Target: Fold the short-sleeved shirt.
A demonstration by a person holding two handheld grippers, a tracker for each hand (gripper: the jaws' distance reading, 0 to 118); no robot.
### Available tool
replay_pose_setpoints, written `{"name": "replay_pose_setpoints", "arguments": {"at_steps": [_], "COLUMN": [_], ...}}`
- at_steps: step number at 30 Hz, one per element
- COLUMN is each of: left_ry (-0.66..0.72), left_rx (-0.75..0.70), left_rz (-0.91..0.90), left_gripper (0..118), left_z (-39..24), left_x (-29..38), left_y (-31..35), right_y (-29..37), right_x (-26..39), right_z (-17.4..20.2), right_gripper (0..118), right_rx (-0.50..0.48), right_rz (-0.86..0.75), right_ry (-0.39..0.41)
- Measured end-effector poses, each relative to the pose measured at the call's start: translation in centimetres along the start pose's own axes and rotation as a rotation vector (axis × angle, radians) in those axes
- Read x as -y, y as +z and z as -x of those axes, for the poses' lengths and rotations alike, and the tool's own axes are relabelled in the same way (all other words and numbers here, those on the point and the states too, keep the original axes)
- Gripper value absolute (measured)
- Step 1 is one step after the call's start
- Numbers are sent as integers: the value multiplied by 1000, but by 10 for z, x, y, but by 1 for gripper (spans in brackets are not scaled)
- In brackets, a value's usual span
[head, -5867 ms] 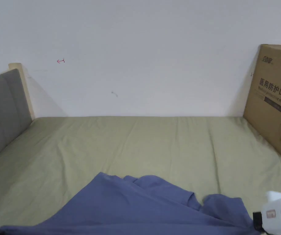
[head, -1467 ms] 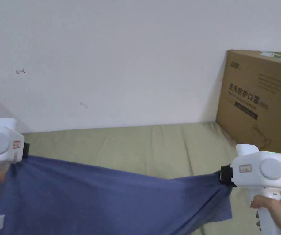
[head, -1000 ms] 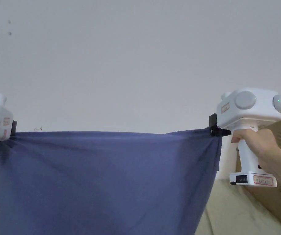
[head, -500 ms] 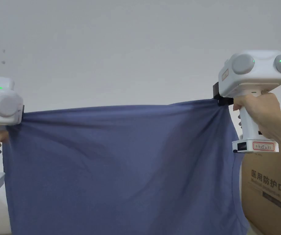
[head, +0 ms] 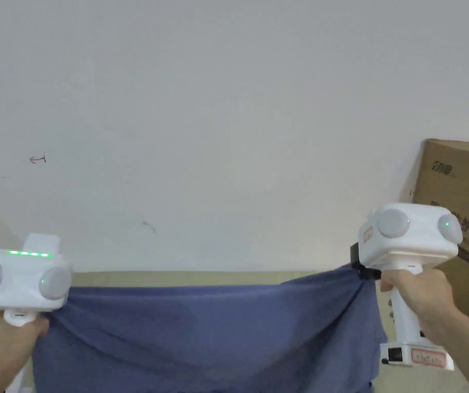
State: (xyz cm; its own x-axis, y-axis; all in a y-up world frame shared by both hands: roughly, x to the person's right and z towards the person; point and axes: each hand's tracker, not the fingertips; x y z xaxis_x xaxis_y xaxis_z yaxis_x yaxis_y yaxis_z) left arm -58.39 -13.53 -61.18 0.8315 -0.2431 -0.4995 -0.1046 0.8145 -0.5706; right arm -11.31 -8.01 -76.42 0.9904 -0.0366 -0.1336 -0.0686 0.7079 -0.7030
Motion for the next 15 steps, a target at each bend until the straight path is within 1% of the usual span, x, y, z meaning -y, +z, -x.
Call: {"name": "replay_pose_setpoints", "arguments": {"at_steps": [2,3,4,7,8,9,11,13,14,15], "left_ry": [-47,-29,-54,-68,-75,-93,-107,-105,-107,-107], "left_rx": [18,28,34,42,48,52,50,69,71,76], "left_rz": [69,73,148,201,220,234,233,233,235,230], "left_gripper": [2,2,2,2,2,2,2,2,2,2], "left_z": [-14,-15,-25,-30,-30,-28,-23,-13,-8,-5], "left_x": [31,32,66,106,116,122,138,150,154,158], "left_y": [-23,-23,-38,-47,-48,-46,-38,-23,-13,-4], "right_y": [-46,-63,-80,-108,-111,-114,-107,-92,-75,-62], "right_x": [28,46,65,115,126,137,155,165,172,178], "right_z": [-8,-11,-14,-26,-30,-33,-41,-50,-50,-52], "right_gripper": [3,3,3,3,3,3,3,3,3,3], "right_rx": [20,32,38,40,36,40,38,-2,-35,-57], "right_rz": [88,129,181,270,277,298,294,268,262,240], "right_ry": [15,9,17,-22,-19,2,-8,-126,-149,-134]}}
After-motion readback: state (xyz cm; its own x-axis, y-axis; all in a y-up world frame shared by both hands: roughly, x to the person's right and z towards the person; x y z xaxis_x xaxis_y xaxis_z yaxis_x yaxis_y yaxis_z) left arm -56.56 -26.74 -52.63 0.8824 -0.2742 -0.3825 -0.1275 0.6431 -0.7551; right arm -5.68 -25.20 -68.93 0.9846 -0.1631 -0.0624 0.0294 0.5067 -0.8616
